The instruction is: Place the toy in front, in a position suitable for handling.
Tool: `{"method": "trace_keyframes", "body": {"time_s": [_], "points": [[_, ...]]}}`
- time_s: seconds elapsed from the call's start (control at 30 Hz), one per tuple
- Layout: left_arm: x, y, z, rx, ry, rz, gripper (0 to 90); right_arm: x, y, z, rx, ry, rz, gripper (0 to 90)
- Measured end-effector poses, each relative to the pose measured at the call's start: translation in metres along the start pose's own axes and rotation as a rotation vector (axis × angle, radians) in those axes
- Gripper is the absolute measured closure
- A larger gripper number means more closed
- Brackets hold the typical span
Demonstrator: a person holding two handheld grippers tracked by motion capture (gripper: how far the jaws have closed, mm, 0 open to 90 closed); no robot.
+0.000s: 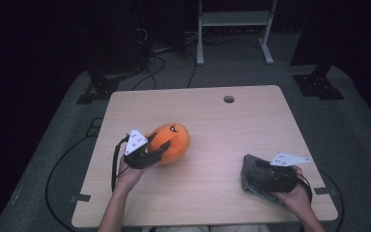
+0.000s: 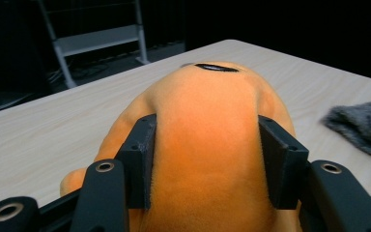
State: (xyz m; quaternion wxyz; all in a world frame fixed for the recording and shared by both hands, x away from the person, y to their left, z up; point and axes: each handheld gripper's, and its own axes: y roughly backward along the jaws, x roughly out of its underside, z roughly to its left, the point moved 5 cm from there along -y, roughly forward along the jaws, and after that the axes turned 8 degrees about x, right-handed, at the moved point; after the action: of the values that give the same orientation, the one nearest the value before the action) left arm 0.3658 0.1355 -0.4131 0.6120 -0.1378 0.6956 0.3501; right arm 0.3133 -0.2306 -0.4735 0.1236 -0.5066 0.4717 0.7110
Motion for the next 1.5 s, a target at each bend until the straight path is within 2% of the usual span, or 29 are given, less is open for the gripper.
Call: {"method": "trace_keyframes", "body": {"time_s": [0.23, 0.6, 0.67, 0.9, 1.0, 1.03, 1.17, 1.3, 1.5], "points": [[-0.001, -0.019, -0.024, 0.064, -0.028, 0.021, 46.5, 0.000, 0.001, -0.001, 0.003, -0.008, -0.003, 28.1], [-0.003, -0.035, -0.048, 0.132, -0.052, 0.035, 46.2, 0.000, 0.003, -0.004, 0.011, -0.011, -0.008, 28.1], [-0.004, -0.040, -0.055, 0.154, -0.060, 0.039, 46.2, 0.000, 0.003, -0.005, 0.011, -0.016, -0.010, 28.0], [-0.004, -0.048, -0.067, 0.188, -0.073, 0.047, 45.9, 0.000, 0.004, -0.005, 0.017, -0.016, -0.011, 28.1], [-0.002, -0.054, -0.076, 0.211, -0.088, 0.059, 45.7, 0.000, 0.005, -0.008, 0.022, -0.023, -0.018, 28.1], [0.000, -0.057, -0.080, 0.220, -0.109, 0.069, 45.5, 0.000, 0.006, -0.009, 0.027, -0.027, -0.017, 28.1], [0.002, -0.062, -0.087, 0.248, -0.108, 0.075, 45.4, 0.000, 0.008, -0.010, 0.035, -0.024, -0.026, 28.1], [0.003, -0.065, -0.094, 0.270, -0.125, 0.085, 45.3, 0.000, 0.009, -0.013, 0.039, -0.038, -0.026, 28.1], [0.006, -0.069, -0.099, 0.299, -0.125, 0.094, 44.9, 0.000, 0.010, -0.014, 0.044, -0.039, -0.029, 28.1]]}}
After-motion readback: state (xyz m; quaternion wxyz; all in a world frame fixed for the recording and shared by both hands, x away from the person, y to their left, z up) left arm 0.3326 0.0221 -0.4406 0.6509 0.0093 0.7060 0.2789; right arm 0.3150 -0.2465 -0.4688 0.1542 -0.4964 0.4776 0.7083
